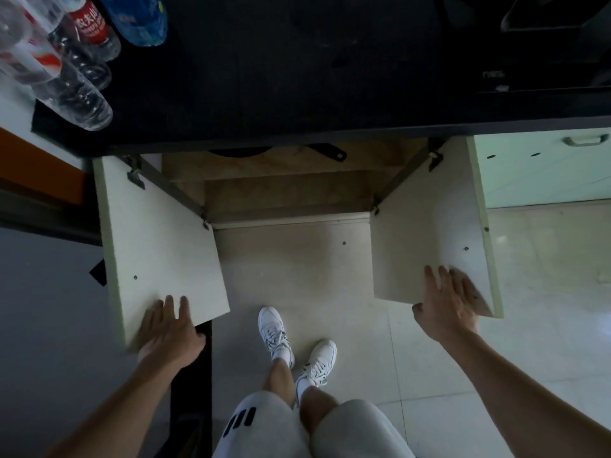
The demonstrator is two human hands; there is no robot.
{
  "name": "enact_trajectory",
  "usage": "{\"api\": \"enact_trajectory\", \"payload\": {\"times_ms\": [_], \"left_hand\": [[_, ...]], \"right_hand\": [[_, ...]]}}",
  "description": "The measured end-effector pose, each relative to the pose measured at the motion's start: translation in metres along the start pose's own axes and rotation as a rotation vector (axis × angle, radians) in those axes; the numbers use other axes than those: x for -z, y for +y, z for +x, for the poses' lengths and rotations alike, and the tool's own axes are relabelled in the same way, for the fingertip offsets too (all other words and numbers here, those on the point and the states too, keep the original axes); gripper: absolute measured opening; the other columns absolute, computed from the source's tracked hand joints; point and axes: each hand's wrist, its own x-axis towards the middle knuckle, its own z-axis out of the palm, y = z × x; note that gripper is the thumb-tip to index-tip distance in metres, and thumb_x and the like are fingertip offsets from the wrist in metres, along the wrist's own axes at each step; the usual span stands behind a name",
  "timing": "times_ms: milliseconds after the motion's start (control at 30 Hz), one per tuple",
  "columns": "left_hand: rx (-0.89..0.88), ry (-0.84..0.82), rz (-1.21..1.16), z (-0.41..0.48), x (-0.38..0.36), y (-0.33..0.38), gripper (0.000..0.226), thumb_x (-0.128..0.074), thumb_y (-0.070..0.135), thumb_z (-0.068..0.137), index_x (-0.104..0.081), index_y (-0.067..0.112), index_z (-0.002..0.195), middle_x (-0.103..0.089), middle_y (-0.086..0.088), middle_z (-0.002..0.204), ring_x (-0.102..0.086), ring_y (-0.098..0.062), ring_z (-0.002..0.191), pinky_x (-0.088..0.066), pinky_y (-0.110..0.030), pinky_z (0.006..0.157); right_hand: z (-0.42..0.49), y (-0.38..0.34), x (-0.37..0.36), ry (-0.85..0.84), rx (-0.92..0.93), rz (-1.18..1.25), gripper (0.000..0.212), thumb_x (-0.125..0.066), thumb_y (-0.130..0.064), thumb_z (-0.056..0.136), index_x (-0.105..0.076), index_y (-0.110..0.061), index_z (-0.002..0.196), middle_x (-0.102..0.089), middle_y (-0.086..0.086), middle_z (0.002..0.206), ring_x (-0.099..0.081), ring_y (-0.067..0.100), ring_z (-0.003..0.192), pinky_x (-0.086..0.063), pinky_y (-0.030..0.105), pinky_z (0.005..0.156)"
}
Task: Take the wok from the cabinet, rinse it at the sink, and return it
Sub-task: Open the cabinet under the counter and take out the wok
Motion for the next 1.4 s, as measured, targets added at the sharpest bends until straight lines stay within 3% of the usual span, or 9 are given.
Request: {"api": "enact_trajectory", "payload": {"times_ms": [300,500,633,833,967,1167,1267,1400], "left_hand": [[-0.035,0.047,-0.106,-0.002,0.012,0.013,0.079,-0.048,0.037,0.093,-0.004,0.023,0.158,-0.002,-0.008,0.167,-0.001,-0.025,0.154,-0.005,-0.05,0.121],[-0.314,0.387,-0.243,0.026,0.019,0.077,0.071,-0.062,0.02,0.084,-0.037,0.014,0.15,-0.035,-0.007,0.158,-0.032,-0.022,0.147,-0.021,-0.045,0.12],[-0.505,0.548,-0.218,0.068,0.019,0.125,0.067,-0.067,0.015,0.076,-0.049,0.008,0.141,-0.05,-0.01,0.147,-0.048,-0.025,0.135,-0.036,-0.047,0.113],[-0.741,0.779,-0.352,0.145,0.037,0.193,0.055,-0.042,0.017,0.078,-0.06,0.004,0.128,-0.061,-0.01,0.132,-0.058,-0.027,0.118,-0.048,-0.043,0.103],[-0.786,0.833,-0.35,0.198,0.067,0.235,0.059,-0.05,0.018,0.079,-0.052,0.003,0.137,-0.052,-0.014,0.142,-0.053,-0.03,0.126,-0.044,-0.044,0.106],[-0.795,0.813,-0.215,0.251,0.118,0.283,0.088,-0.068,0.012,0.076,-0.026,0.009,0.154,-0.024,-0.013,0.162,-0.026,-0.03,0.148,-0.028,-0.049,0.117],[-0.761,0.811,-0.21,0.267,0.132,0.292,0.091,-0.069,0.013,0.079,-0.02,0.009,0.155,-0.021,-0.013,0.163,-0.022,-0.029,0.149,-0.023,-0.044,0.12],[-0.795,0.802,-0.253,0.278,0.135,0.298,0.088,-0.07,0.007,0.075,-0.028,0.005,0.152,-0.029,-0.016,0.159,-0.028,-0.031,0.147,-0.028,-0.043,0.118]], "right_hand": [[0.006,-0.007,-0.003,-0.031,-0.016,0.007,0.083,-0.059,-0.04,0.09,-0.016,-0.018,0.158,-0.026,0.007,0.164,-0.02,0.027,0.153,-0.016,0.048,0.125],[0.037,-0.054,-0.015,0.055,0.139,0.098,0.081,-0.059,-0.039,0.091,-0.019,-0.015,0.158,-0.03,0.01,0.163,-0.025,0.028,0.152,-0.018,0.049,0.125],[0.077,-0.085,-0.019,0.219,0.229,0.201,0.074,-0.067,-0.03,0.085,-0.038,-0.009,0.15,-0.049,0.016,0.151,-0.044,0.034,0.141,-0.034,0.054,0.117],[0.152,-0.118,-0.032,0.467,0.353,0.3,0.061,-0.059,-0.032,0.09,-0.045,-0.006,0.142,-0.059,0.024,0.135,-0.059,0.043,0.122,-0.048,0.056,0.105],[0.201,-0.131,-0.024,0.569,0.36,0.356,0.059,-0.048,-0.042,0.093,-0.048,-0.007,0.141,-0.062,0.019,0.127,-0.063,0.04,0.11,-0.053,0.056,0.099],[0.245,-0.152,0.007,0.781,0.515,0.41,0.049,-0.056,-0.018,0.092,-0.052,-0.004,0.139,-0.061,0.019,0.129,-0.062,0.035,0.103,-0.057,0.047,0.08],[0.268,-0.168,0.021,0.769,0.562,0.369,0.054,-0.055,-0.026,0.093,-0.048,-0.006,0.143,-0.058,0.018,0.135,-0.06,0.033,0.115,-0.055,0.048,0.089],[0.29,-0.184,0.024,0.696,0.557,0.335,0.06,-0.055,-0.032,0.099,-0.04,-0.004,0.149,-0.05,0.021,0.148,-0.057,0.037,0.127,-0.054,0.05,0.097]]}}
